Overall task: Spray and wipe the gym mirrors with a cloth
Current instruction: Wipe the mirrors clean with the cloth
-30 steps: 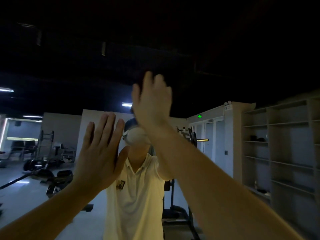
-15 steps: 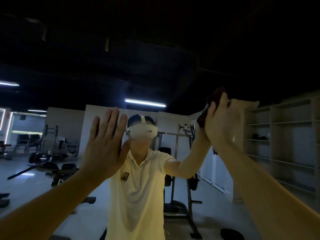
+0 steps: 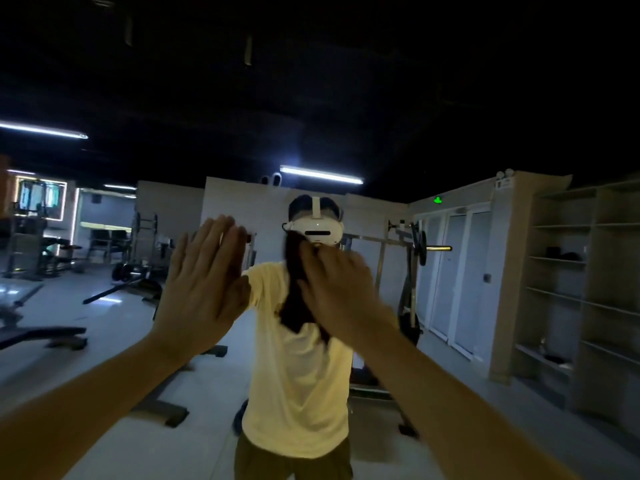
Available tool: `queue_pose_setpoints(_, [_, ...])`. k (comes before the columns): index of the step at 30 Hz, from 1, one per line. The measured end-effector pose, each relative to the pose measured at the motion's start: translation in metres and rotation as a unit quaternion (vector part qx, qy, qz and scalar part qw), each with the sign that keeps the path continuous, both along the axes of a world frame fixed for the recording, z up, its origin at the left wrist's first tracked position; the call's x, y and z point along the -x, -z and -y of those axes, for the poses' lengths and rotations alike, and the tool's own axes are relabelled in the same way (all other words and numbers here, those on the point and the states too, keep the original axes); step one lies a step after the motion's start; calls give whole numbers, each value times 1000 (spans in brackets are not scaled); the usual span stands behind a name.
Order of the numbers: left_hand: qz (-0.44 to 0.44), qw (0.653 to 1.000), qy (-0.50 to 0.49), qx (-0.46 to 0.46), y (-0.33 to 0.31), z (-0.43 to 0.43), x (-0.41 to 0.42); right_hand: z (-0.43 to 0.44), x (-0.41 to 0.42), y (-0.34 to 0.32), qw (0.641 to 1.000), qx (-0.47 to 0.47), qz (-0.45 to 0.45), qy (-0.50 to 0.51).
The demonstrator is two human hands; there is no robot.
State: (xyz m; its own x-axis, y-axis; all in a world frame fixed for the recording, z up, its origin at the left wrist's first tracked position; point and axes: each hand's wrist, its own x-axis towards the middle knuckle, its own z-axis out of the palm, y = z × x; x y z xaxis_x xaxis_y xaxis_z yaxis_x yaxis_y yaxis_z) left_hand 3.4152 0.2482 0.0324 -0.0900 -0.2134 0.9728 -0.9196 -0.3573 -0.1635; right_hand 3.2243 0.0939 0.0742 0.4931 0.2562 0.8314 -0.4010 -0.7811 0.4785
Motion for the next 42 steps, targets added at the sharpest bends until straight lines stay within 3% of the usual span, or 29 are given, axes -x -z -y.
queue_pose_setpoints(3, [18,1000,-15,6,15,-12,-10,42,54,-14,989,-93,105,49])
queue_pose_setpoints(6, [41,999,-35,-5,24,-22,-24,81,90,-28,941,-188,262,99])
queue_pose_setpoints(10, [21,998,-45,-36,39,-19,-37,54,50,-24,900,-267,340,52])
queue_pose_setpoints(14, [6,998,-48,-30,48,-7,-39,-10,-24,21,944,-230,238,-3])
queue_pose_setpoints(17, [2,999,-39,-32,47,-6,-41,-40,-66,68,974,-150,171,-20])
queue_pose_setpoints(20, [6,999,-20,-34,47,-5,-41,-33,-60,94,997,-33,64,8])
queue_pose_setpoints(22, [7,999,-14,-32,46,-5,-41,-18,-35,91,998,-36,34,41])
queue_pose_setpoints(25, [8,999,-17,-35,47,-5,-44,3,11,83,975,-164,115,101])
queue_pose_setpoints(29, [-1,999,-4,-45,47,-4,-41,3,28,51,874,-341,320,133])
queue_pose_setpoints(31, [-5,999,-6,-52,47,-5,-40,-18,3,39,860,-364,340,115])
queue_pose_setpoints(37, [-3,998,14,-62,45,-9,-41,-108,-94,95,933,-307,181,43])
queue_pose_setpoints(42, [5,997,29,-78,43,-15,-46,-100,-72,143,978,-193,57,53])
